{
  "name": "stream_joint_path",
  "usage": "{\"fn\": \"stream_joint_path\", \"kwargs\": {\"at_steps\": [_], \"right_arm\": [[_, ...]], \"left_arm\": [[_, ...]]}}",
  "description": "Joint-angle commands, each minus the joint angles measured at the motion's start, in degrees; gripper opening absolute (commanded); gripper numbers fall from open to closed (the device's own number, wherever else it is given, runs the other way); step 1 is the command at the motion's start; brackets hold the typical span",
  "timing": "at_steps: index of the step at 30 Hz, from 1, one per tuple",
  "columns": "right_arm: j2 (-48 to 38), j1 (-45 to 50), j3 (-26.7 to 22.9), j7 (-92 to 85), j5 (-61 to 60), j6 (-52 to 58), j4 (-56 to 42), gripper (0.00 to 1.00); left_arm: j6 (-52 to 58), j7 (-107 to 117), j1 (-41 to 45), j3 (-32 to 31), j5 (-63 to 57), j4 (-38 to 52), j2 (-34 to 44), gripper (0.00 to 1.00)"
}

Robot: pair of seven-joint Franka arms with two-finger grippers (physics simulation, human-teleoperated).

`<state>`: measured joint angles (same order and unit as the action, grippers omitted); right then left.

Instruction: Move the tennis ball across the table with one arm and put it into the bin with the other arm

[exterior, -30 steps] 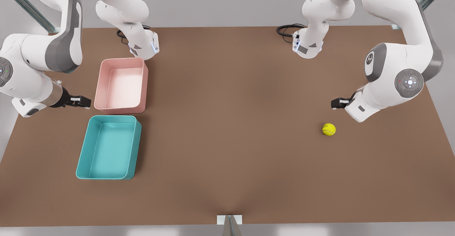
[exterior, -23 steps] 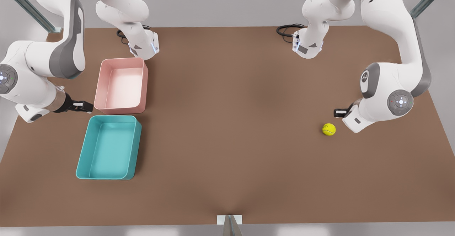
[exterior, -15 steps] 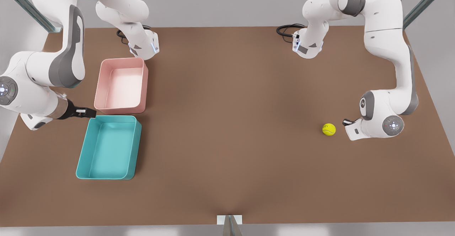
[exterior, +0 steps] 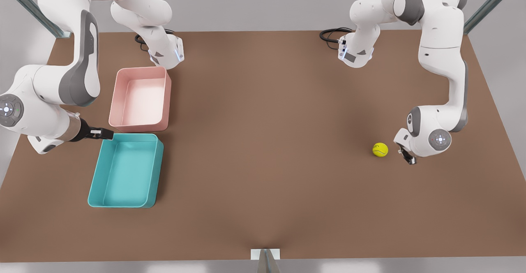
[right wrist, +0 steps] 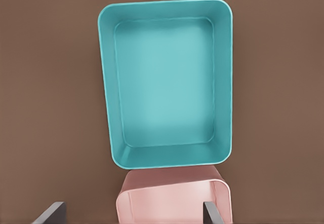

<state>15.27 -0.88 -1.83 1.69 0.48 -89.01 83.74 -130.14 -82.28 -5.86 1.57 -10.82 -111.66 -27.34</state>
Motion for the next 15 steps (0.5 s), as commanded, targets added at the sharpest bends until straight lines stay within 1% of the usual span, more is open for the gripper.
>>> {"fn": "stream_joint_path", "kwargs": {"at_steps": [1,3,6,9,12,15], "right_arm": [[-0.1,0.0,0.0,0.3,0.0,-0.1,0.0,1.00],[0.4,0.0,0.1,0.3,0.0,-0.1,0.0,1.00],[0.4,0.0,0.0,0.3,0.0,-0.1,0.0,1.00],[0.5,0.0,0.0,0.3,0.0,-0.1,0.0,1.00],[0.6,0.0,0.0,0.3,0.0,-0.1,0.0,1.00],[0.6,-0.1,0.1,0.3,-0.1,0.0,0.0,1.00]], "left_arm": [[-7.2,-37.9,-0.2,0.0,0.1,-1.1,0.0,0.21],[-7.1,-38.0,0.3,0.0,0.1,-3.2,0.3,0.21],[-3.3,-37.9,0.8,0.0,-0.4,-3.2,0.3,0.21],[-7.1,-36.6,0.9,0.0,-0.3,-3.1,0.0,0.21],[-4.8,-33.0,0.9,0.0,-0.3,-3.5,0.0,0.21],[-5.0,-27.6,0.8,0.4,-0.3,-4.3,-0.1,0.21]]}}
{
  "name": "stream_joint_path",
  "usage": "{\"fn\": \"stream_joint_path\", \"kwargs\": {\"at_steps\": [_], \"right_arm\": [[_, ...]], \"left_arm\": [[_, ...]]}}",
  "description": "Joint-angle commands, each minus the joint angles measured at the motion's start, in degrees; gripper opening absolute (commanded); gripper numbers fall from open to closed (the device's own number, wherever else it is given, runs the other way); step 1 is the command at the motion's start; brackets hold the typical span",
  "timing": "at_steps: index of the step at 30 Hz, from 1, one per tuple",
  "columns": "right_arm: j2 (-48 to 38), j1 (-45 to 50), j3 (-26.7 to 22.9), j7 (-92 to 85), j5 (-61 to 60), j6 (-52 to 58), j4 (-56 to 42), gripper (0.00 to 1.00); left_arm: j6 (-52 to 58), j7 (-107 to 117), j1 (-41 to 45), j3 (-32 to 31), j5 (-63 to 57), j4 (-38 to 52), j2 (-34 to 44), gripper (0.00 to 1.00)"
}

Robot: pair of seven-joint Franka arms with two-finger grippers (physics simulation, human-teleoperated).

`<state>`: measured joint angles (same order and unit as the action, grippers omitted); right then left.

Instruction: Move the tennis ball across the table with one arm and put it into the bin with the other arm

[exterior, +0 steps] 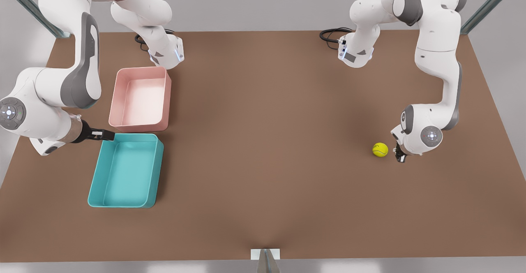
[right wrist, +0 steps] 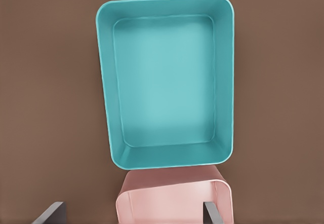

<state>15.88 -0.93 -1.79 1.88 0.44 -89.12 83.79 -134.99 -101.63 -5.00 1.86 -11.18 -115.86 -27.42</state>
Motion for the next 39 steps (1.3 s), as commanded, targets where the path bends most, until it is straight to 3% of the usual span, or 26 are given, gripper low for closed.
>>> {"fn": "stream_joint_path", "kwargs": {"at_steps": [1,7,21,24,25,30,32,33,34,35,36,37,39], "right_arm": [[-0.1,0.0,0.0,0.1,-0.1,0.1,0.0,1.00],[0.1,0.0,-0.1,0.0,0.0,0.0,0.0,1.00],[0.2,0.0,0.0,0.0,-0.1,0.0,0.1,1.00],[0.2,0.0,0.0,0.0,-0.1,0.0,0.1,1.00],[0.2,0.0,0.0,0.0,-0.1,0.0,0.1,1.00],[1.4,0.1,0.0,0.0,-0.4,-0.5,-0.4,1.00],[3.1,0.8,0.4,0.4,-0.9,-3.4,-0.6,1.00],[4.9,2.3,0.5,1.8,-1.1,-6.1,-0.6,1.00],[5.6,4.2,0.5,3.9,-1.1,-8.2,-0.6,1.00],[6.4,5.5,0.5,6.3,-1.1,-9.4,-0.5,1.00],[6.9,6.8,0.6,6.9,-1.3,-10.8,0.2,1.00],[7.1,8.2,0.6,9.7,-2.1,-12.6,1.7,1.00],[6.6,13.6,0.5,17.5,-2.1,-20.6,7.6,1.00]], "left_arm": [[-0.5,-5.3,0.3,0.1,0.0,0.0,0.1,0.21],[-1.1,6.4,0.6,0.1,0.0,-0.1,-0.2,0.21],[-1.2,10.7,3.5,0.1,0.1,-0.4,-1.9,0.21],[-0.5,35.4,15.4,-0.6,1.4,-0.1,0.1,0.21],[6.6,49.6,17.7,-4.6,10.3,2.4,2.3,0.21],[15.3,60.4,12.0,-3.9,22.1,8.6,2.0,0.21],[17.7,69.2,11.8,-3.4,22.0,10.6,2.4,0.21],[24.0,81.3,11.9,-3.4,19.7,14.2,3.9,0.22],[36.7,86.8,12.3,-2.5,8.8,19.0,6.8,1.00],[42.1,112.6,14.1,0.3,8.5,25.3,9.9,1.00],[57.3,117.6,15.5,0.5,8.3,38.0,7.9,1.00],[65.0,121.0,16.6,0.6,8.6,45.7,5.5,1.00],[66.4,125.3,17.2,0.7,14.2,47.2,10.8,1.00]]}}
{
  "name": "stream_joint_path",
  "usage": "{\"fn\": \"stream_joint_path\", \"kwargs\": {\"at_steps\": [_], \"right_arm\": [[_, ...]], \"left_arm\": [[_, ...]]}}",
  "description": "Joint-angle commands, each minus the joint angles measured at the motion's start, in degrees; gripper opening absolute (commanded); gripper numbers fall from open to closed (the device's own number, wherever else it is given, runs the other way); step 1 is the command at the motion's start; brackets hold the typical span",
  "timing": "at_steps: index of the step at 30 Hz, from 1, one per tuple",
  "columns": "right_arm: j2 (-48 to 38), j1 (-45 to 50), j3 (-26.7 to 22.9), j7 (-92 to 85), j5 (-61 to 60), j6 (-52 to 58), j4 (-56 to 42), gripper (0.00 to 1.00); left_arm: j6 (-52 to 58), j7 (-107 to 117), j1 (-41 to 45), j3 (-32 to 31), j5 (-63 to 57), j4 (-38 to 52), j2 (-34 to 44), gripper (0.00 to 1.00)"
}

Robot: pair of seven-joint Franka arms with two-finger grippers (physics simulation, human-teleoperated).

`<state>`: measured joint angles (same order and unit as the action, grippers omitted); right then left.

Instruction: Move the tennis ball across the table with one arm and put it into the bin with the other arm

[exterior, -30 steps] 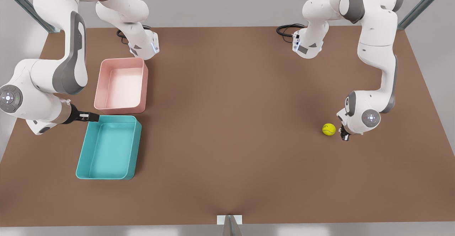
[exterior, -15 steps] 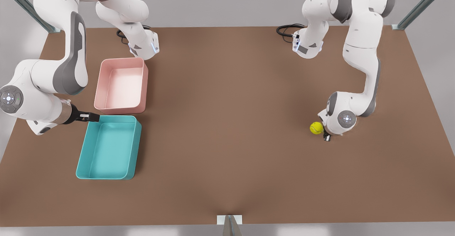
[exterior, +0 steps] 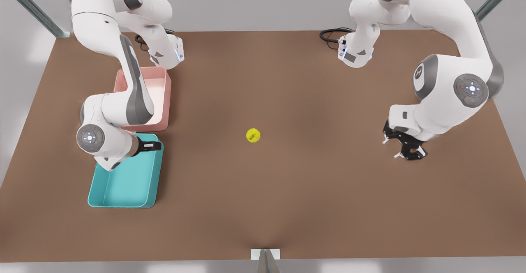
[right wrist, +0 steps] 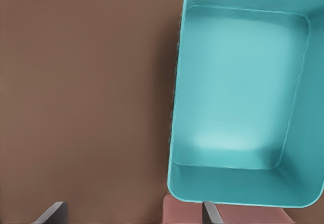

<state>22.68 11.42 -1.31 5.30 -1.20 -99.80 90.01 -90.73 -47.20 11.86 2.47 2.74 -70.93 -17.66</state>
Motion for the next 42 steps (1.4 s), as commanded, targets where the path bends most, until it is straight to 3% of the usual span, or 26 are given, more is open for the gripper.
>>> {"fn": "stream_joint_path", "kwargs": {"at_steps": [1,9,14,24,27,42], "right_arm": [[0.4,3.7,0.0,17.9,-0.5,-13.4,2.5,1.00],[9.8,13.2,0.0,37.1,0.1,-29.8,2.2,1.00],[9.2,16.5,0.0,39.8,0.1,-36.1,8.9,1.00],[3.8,17.0,0.1,39.5,0.3,-37.8,19.7,1.00],[3.6,17.1,0.1,39.5,0.3,-43.2,24.2,1.00],[7.4,18.5,0.1,39.2,0.3,-45.0,24.5,1.00]], "left_arm": [[21.7,71.1,0.5,0.0,1.1,0.9,2.5,1.00],[22.1,72.4,0.6,-0.8,1.1,0.8,-0.2,1.00],[22.0,72.3,0.1,-1.1,1.0,0.3,-0.3,1.00],[22.1,72.3,0.1,-1.1,0.9,-0.6,-0.3,1.00],[22.1,72.3,0.1,-1.1,0.9,-0.8,-0.3,1.00],[22.1,72.3,0.1,-1.1,0.9,-0.9,-0.4,1.00]]}}
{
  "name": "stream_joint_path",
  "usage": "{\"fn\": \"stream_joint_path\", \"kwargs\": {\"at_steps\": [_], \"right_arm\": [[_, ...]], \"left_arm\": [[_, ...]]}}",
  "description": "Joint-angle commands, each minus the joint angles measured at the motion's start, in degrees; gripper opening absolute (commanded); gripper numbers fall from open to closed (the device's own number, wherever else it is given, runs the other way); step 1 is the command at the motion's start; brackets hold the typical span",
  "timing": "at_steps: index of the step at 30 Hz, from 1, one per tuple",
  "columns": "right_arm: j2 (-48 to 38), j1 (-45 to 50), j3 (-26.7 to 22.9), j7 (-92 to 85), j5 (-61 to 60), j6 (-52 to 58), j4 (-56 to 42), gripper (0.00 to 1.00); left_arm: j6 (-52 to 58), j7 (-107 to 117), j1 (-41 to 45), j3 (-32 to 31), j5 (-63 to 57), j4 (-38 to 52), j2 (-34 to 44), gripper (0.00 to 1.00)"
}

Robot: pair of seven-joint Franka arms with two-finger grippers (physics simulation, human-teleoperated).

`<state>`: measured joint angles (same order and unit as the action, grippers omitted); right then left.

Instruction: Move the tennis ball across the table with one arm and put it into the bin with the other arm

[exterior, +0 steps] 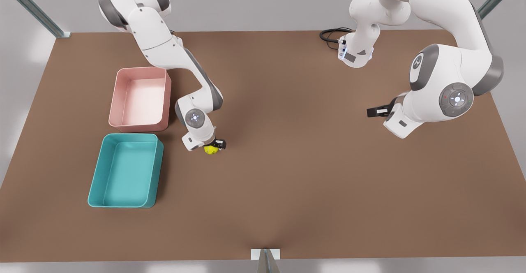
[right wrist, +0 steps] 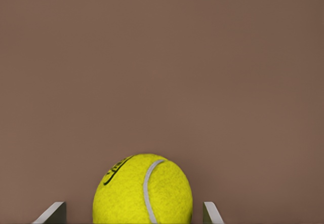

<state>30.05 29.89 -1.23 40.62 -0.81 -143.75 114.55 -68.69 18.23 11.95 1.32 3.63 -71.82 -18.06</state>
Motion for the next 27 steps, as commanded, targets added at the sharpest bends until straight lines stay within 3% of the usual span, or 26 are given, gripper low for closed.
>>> {"fn": "stream_joint_path", "kwargs": {"at_steps": [1,14,18,27], "right_arm": [[0.4,0.0,0.0,3.9,-0.1,-1.0,-0.1,1.00],[3.2,0.0,0.0,3.9,-0.1,-1.0,-1.0,1.00],[3.2,0.0,0.0,3.9,-0.1,-1.0,-1.2,0.80],[2.9,0.0,0.0,3.9,-0.1,-0.9,-1.8,0.76]], "left_arm": [[0.1,6.9,0.0,0.0,0.0,0.0,0.0,1.00],[-1.2,3.7,-0.5,-0.2,-0.6,0.2,0.5,1.00],[-1.3,3.6,-0.5,-0.2,-0.5,0.1,0.5,1.00],[-1.8,3.6,-0.3,-0.3,-0.5,0.1,0.3,1.00]]}}
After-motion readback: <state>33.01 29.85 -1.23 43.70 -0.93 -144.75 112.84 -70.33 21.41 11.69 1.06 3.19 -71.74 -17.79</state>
